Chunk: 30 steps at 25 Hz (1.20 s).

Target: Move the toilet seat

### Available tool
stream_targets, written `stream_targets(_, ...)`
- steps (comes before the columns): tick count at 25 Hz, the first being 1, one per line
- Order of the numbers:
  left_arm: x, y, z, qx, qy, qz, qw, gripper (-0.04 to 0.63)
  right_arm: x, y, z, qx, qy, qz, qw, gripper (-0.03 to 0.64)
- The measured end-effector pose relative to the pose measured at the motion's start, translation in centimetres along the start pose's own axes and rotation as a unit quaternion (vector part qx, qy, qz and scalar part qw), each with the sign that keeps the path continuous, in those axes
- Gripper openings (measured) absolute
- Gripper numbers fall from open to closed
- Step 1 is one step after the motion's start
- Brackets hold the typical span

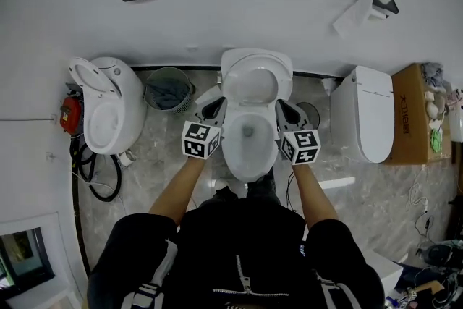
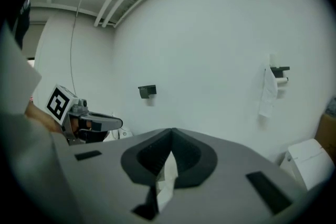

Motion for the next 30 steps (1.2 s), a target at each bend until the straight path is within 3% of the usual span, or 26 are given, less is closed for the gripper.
stream_targets(11,-2.3,-0.5,4.6,-0.016,0.016,-0.019,0.9996,0.000,2.8,-1.2,4.2,-0.017,0.023,-0.005,1.000,0.002)
stream_targets(30,-2.6,-1.2,3.4,-0.021,0.011,-0.021,0.9995,0.000,0.5,-0.9,4.7,-0.015,0.033,-0.012,0.999,0.002)
Point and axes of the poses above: the fingertips, and each gripper's own axes: z backward along the fingers, x to its left, y out of its underside, the point moved 1 cm from there along z, backward along the fingers, and after that the axes turned 12 degrees about z, right-handed, at the moved point
